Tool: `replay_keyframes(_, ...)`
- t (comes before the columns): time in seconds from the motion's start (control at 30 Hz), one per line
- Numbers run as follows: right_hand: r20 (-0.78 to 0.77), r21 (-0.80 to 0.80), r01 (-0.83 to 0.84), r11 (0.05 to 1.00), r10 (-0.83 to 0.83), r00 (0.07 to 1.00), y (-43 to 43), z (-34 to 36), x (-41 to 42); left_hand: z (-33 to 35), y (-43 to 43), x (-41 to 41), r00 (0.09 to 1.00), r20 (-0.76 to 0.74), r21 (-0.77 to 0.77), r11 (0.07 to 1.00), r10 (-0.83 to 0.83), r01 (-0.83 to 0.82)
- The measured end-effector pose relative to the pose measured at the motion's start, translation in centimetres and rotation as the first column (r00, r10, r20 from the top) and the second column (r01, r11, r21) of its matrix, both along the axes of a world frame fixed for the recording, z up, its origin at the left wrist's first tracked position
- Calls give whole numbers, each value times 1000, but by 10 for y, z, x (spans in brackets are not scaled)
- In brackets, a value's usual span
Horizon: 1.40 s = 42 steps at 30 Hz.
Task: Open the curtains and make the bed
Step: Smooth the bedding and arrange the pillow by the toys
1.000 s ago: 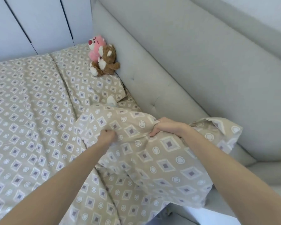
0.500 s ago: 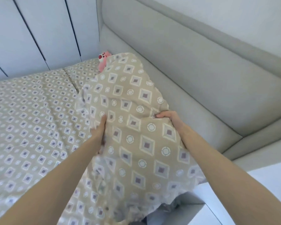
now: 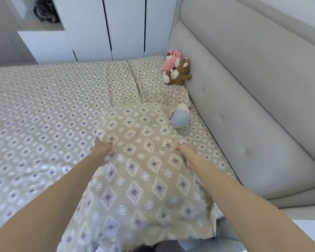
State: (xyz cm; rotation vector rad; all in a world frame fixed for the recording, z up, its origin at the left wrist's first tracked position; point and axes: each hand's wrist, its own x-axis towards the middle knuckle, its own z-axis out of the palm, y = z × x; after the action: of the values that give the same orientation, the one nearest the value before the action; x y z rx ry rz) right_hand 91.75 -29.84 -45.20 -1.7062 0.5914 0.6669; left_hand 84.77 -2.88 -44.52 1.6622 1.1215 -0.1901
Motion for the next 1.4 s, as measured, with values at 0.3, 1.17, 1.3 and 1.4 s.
replay_keyframes(0.3,-166,-304,-496,813,467,868,49,-36,-8,-20,15,-19,952,7,182,936,-306,300)
replay_keyframes(1.17,-305,-547,-757,358,757,578,12,-236,178,-174,-72,185,853,47,46,854,-520,519)
replay_keyframes(1.3,-341,-594,-748,295,751,566,2,-273,189,-204,-73,191,897,52,7,898,-439,439)
replay_keyframes(1.4,-357,-707,-704,68,825,438,-2,-284,192,-216,-72,188,914,40,-3,915,-404,405)
